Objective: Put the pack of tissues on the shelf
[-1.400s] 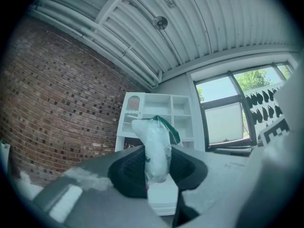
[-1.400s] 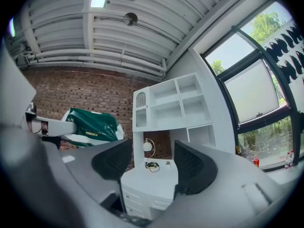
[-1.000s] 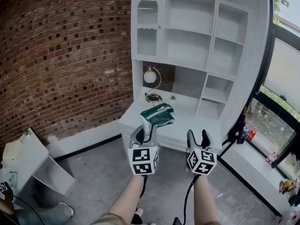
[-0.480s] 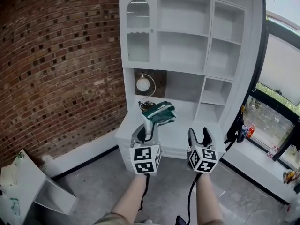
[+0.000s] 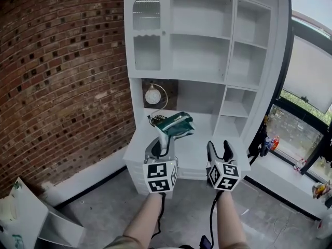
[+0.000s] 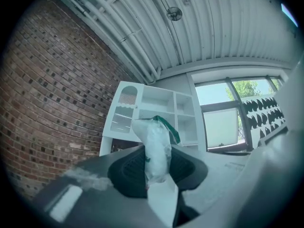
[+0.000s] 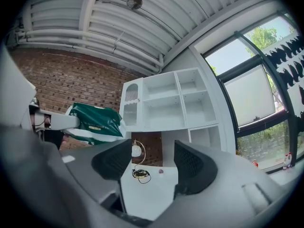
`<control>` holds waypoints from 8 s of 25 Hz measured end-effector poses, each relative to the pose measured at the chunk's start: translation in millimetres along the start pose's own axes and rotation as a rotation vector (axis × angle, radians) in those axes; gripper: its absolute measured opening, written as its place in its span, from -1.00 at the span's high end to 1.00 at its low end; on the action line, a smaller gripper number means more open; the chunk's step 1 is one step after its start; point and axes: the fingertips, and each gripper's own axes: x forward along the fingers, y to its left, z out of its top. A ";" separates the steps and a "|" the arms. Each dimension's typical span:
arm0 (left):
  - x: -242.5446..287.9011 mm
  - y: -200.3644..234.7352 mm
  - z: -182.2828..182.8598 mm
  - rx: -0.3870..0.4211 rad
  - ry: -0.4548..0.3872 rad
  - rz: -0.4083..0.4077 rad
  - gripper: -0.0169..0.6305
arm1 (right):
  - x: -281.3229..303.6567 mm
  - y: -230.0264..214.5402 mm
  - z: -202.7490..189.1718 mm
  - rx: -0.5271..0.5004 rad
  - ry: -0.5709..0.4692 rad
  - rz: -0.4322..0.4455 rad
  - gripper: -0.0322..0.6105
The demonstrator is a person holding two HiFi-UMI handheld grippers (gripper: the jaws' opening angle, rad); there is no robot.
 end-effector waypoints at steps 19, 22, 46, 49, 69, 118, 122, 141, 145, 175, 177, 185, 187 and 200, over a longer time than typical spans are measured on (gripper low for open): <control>140.7 -30.1 -16.0 0.010 -0.004 0.006 0.61 | 119.2 -79.1 5.9 -0.022 -0.020 0.090 0.03; 157.2 -35.9 -17.5 0.012 -0.002 0.016 0.61 | 133.2 -86.9 8.3 -0.026 -0.022 0.121 0.03; 285.5 4.4 -30.1 0.038 0.018 -0.151 0.61 | 249.6 -76.6 -14.8 -0.066 -0.010 0.131 0.03; 305.4 8.3 -25.0 0.031 0.015 -0.207 0.61 | 266.7 -71.7 -9.9 -0.090 -0.021 0.119 0.03; 366.9 2.1 -31.1 -0.030 0.071 -0.545 0.61 | 343.4 -68.1 -19.0 -0.087 0.057 0.227 0.01; 493.3 -7.9 -6.7 0.059 -0.067 -0.314 0.27 | 440.6 -147.7 66.2 0.289 -0.163 0.366 0.89; 505.7 -3.0 3.3 0.097 -0.034 -0.342 0.36 | 446.9 -142.0 72.3 0.194 -0.133 0.325 0.89; 588.4 22.4 -4.2 0.394 0.172 -0.343 0.48 | 510.0 -130.9 49.6 -0.108 0.183 0.235 0.89; 601.2 26.0 -7.5 0.406 0.193 -0.341 0.48 | 523.1 -130.8 47.5 -0.159 0.238 0.223 0.89; 639.1 38.2 -48.2 0.452 0.334 -0.294 0.34 | 561.3 -143.0 21.5 -0.299 0.493 0.173 0.89; 640.1 39.4 -49.2 0.468 0.335 -0.286 0.30 | 561.4 -143.4 20.1 -0.304 0.504 0.169 0.89; 641.2 46.9 -55.8 0.482 0.344 -0.282 0.02 | 560.5 -143.5 18.1 -0.330 0.504 0.162 0.88; 640.8 47.5 -55.3 0.476 0.340 -0.281 0.01 | 561.3 -144.1 18.8 -0.334 0.486 0.148 0.88; 638.6 50.6 -50.7 0.462 0.321 -0.287 0.01 | 562.6 -143.9 27.9 -0.276 0.388 0.125 0.51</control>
